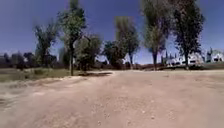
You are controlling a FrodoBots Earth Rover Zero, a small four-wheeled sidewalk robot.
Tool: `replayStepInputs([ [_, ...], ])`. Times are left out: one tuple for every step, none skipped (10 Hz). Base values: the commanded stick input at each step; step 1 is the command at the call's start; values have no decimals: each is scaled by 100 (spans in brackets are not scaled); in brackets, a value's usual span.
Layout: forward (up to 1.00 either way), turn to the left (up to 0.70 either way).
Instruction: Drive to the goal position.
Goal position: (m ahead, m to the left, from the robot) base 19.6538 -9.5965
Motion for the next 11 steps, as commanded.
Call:
replayStepInputs([
  [70, 0],
  [70, 0],
  [70, 0],
  [70, 0],
  [70, 0],
  [70, 0],
  [70, 0],
  [70, 0],
  [70, 0],
  [70, -3],
  [70, -27],
])
